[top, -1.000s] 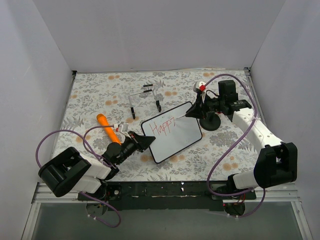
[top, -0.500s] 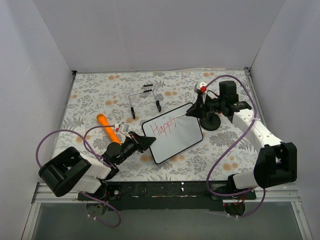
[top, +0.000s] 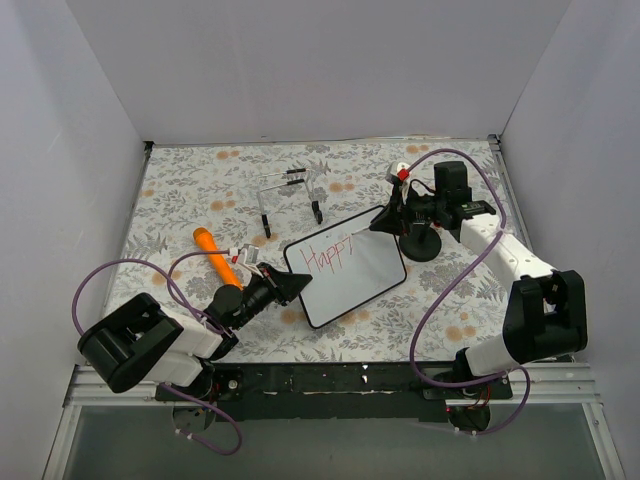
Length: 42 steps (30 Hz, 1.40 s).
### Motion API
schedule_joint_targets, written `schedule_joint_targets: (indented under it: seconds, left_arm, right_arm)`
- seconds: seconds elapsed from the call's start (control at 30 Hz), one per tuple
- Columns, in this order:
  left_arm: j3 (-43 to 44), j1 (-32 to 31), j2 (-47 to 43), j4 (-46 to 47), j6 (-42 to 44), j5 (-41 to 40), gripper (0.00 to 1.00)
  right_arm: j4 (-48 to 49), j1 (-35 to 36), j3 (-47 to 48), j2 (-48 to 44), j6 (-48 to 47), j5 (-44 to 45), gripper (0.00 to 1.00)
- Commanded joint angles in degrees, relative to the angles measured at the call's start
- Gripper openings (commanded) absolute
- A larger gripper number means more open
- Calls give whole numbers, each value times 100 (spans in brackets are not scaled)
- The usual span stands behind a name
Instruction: Write a sentence on the whiteboard
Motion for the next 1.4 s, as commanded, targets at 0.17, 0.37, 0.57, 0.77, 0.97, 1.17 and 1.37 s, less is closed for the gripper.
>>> schedule_joint_targets:
  seconds: [0.17,0.37,0.57,0.77,0.97,1.17,1.37]
  left_arm:
    - [-94,-41,-39,935,176,140,0]
    - [-94,-41,-75,873,194,88,0]
    - [-111,-41,-48,926,194,96,0]
    - [-103,-41,-48,926,185,105,0]
    - [-94,-41,4,961,167,114,0]
    - [-103,-41,22,979,167,123,0]
    - [-103,-41,5,970,176,123,0]
  right_arm:
    - [37,4,-4,81,-49,43,1]
    - [-437,-5,-31,54,-384,16,1]
    - [-780,4,-127,72,-621,-1,1]
    - [-904,4,-127,72,-727,-10,1]
    - [-790,4,65,81,-543,-63,1]
    - [-474,13,277,160,-253,-19,1]
    - [-272,4,426,256,-50,60,1]
